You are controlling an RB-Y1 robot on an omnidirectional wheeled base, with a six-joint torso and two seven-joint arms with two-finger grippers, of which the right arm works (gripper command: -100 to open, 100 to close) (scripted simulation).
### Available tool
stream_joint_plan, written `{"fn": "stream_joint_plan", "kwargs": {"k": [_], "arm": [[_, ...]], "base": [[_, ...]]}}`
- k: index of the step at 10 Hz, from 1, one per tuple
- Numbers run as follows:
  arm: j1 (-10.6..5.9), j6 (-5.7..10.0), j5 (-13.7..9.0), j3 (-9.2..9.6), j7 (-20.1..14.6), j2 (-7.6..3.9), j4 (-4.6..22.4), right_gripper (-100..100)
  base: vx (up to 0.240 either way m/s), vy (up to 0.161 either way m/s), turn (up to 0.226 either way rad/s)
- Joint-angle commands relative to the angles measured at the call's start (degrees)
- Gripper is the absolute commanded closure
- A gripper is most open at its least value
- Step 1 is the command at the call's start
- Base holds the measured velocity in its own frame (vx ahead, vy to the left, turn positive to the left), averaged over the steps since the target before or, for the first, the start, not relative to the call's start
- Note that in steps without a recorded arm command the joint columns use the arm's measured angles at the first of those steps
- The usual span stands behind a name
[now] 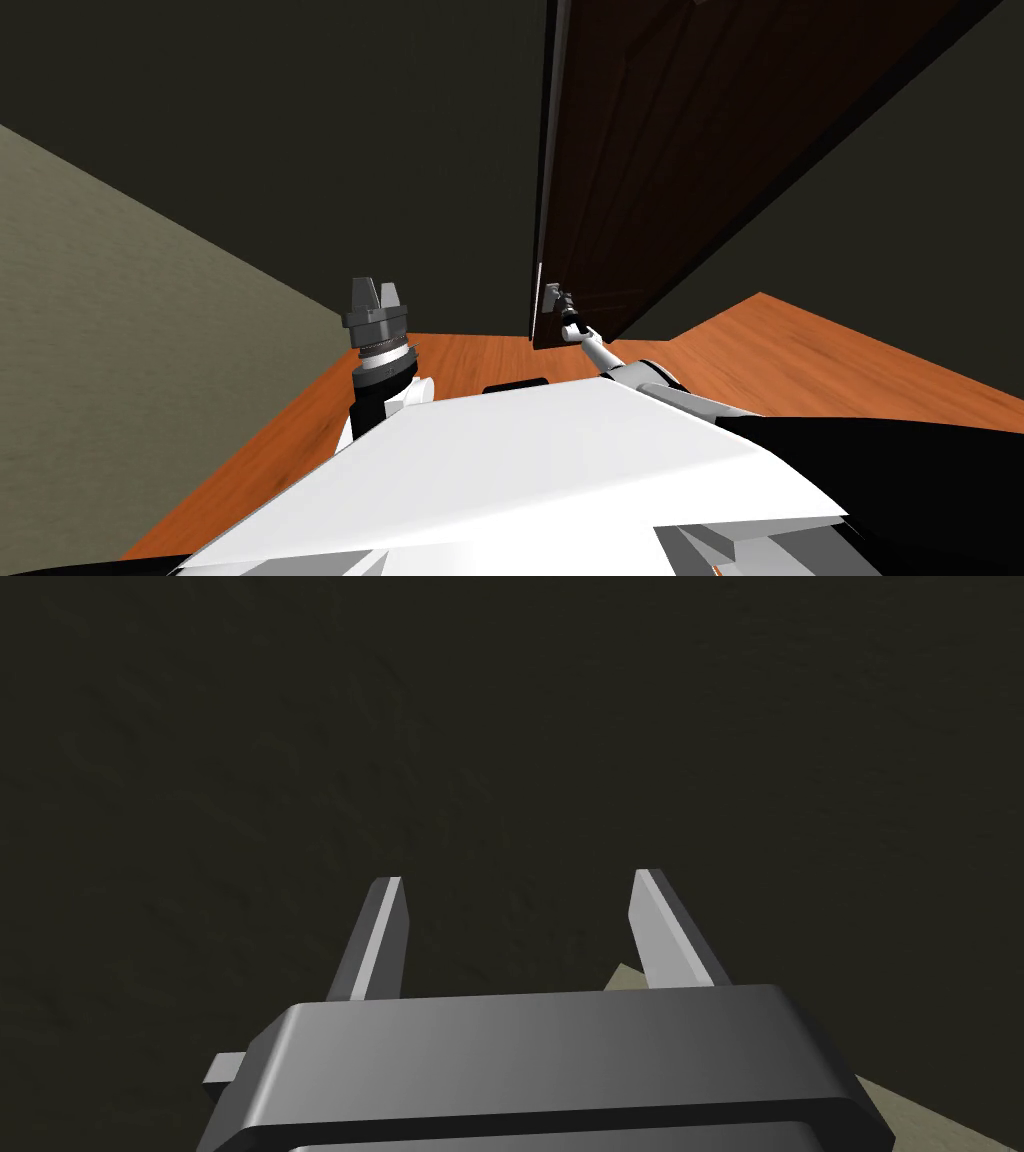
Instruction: Pull the door open
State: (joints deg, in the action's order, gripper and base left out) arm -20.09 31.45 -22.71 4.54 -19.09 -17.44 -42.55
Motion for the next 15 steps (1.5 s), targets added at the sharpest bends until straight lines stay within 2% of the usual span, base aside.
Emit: {"fn": "stream_joint_plan", "kwargs": {"k": [1,2,3,4,5,6,9,10,12,13,14,15], "arm": [[-1.0,0.6,-1.32,0.13,-2.86,0.83,-0.12,100],[-1.0,0.6,-1.32,0.13,-3.4,0.83,-0.12,100],[-0.91,0.37,-2.35,-0.16,-5.44,0.97,-0.29,100],[-0.91,0.37,-2.35,-0.16,-5.44,0.97,-0.29,100],[-0.91,0.37,-2.35,-0.16,-5.44,0.97,1.42,100],[-0.91,0.37,-2.35,-0.16,-5.44,0.97,-0.29,100],[-0.66,-0.31,-5.31,-1.01,-10.89,1.37,-0.77,100],[-0.66,-0.31,-5.31,-1.01,-11.29,1.37,-0.77,100],[-0.49,-0.75,-7.25,-1.56,-14.55,1.64,-1.08,100],[-0.49,-0.75,-7.25,-1.56,-15.12,1.64,-1.08,100],[-0.41,-0.97,-8.19,-1.83,-16.99,1.76,-1.24,100],[0.5,-1.16,-9.56,-1.86,-18.06,2.1,-0.58,-100]], "base": [[-0.063,-0.05,0.206],[-0.05,-0.048,0.055],[-0.047,-0.034,0.123],[-0.04,-0.021,0.06],[-0.019,-0.006,-0.013],[-0.009,0.003,-0.027],[-0.057,-0.044,0.155],[-0.055,-0.049,0.054],[-0.061,-0.045,0.144],[-0.05,-0.038,0.063],[-0.043,-0.026,0.087],[-0.092,-0.066,0.033]]}}
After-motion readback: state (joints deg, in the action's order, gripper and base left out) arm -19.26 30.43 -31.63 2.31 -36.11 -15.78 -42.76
